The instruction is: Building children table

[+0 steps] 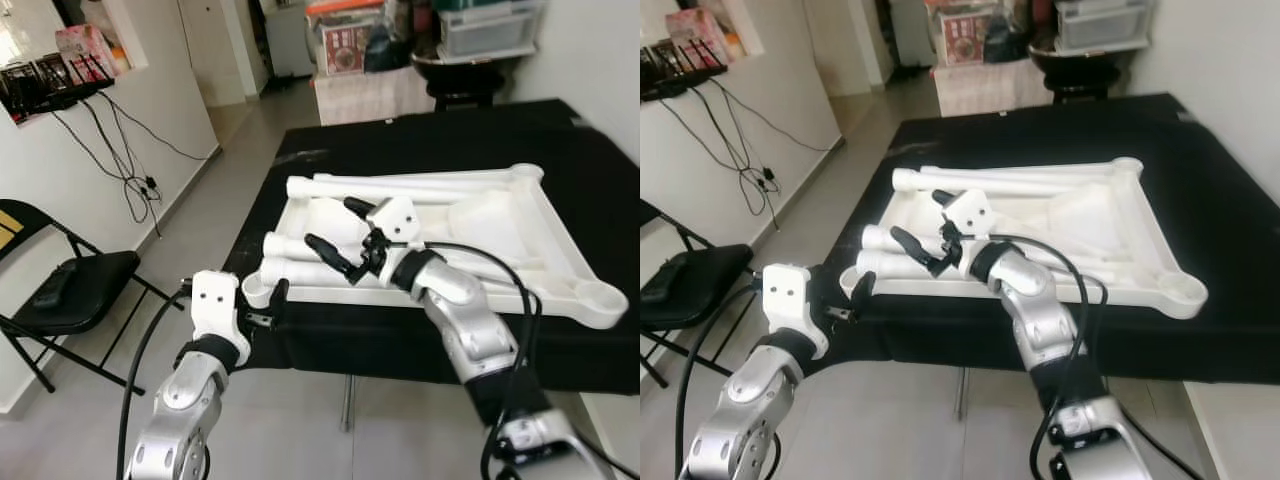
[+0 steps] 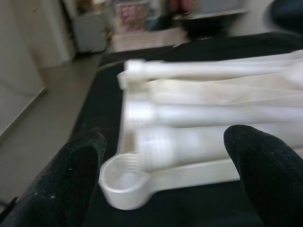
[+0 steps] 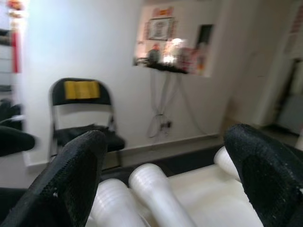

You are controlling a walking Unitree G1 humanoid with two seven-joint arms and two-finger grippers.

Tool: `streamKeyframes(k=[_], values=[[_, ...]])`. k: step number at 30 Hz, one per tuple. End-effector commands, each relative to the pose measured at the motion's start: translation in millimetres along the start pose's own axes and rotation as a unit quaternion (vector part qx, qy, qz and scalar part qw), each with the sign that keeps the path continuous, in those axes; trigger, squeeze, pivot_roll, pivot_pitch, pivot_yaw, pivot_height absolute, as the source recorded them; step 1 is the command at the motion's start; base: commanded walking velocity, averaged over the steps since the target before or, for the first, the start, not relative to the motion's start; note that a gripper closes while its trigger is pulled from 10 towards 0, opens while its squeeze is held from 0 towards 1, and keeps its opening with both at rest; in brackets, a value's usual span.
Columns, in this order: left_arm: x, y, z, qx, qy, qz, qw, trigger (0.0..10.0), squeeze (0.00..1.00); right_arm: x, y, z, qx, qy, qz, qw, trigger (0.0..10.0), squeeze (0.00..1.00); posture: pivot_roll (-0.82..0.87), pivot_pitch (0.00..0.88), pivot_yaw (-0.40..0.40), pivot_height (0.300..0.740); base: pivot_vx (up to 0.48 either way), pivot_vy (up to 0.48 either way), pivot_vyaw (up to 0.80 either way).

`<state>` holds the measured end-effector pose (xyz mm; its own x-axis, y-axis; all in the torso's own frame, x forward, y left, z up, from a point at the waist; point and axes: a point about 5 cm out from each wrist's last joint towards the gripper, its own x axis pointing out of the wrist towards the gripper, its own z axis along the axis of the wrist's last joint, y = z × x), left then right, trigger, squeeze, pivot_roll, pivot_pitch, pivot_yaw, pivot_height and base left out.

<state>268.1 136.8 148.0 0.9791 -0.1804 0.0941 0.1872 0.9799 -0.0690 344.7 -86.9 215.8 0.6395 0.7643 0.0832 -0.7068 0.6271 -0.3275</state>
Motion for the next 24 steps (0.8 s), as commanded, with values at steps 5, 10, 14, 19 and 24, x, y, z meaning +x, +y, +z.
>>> streamKeyframes(k=[5, 10, 14, 19, 24], values=[[0.1, -7.4, -7.0, -0.005, 0.02, -0.033, 0.999, 10.0, 0.0, -3.7, -16.0, 1.8, -0.014, 0.077, -0.012, 0.997, 10.0, 0.0, -0.03, 0.0, 0.108, 0.74, 0.261, 0.0, 0.0], [-0.6, -10.0, -8.3, -0.004, 0.025, -0.046, 0.999, 10.0, 0.0, -4.0, -21.6, 7.4, -0.003, 0.084, -0.002, 0.996, 10.0, 0.0, -0.03, 0.0, 0.106, 0.74, 0.25, 0.0, 0.0], [-2.3, -15.2, -8.2, 0.005, 0.034, -0.072, 0.997, 10.0, 0.0, -7.8, -17.5, 9.3, -0.016, 0.154, 0.107, 0.982, 10.0, 0.0, -0.02, 0.0, 0.102, 0.74, 0.0, 0.0, 0.0], [-0.5, -12.4, 0.3, 0.033, 0.024, -0.061, 0.997, 10.0, 0.0, -7.5, -17.7, 5.5, -0.009, 0.221, 0.147, 0.964, 10.0, 0.0, -0.02, 0.0, 0.092, 0.74, 0.0, 0.0, 0.0], [-3.5, 2.9, 4.0, 0.103, 0.026, 0.001, 0.994, 10.0, 0.0, 0.7, -21.0, -7.3, 0.009, 0.314, 0.136, 0.94, 10.0, 0.0, -0.01, 0.0, 0.082, 0.74, 0.0, 0.0, 0.0]])
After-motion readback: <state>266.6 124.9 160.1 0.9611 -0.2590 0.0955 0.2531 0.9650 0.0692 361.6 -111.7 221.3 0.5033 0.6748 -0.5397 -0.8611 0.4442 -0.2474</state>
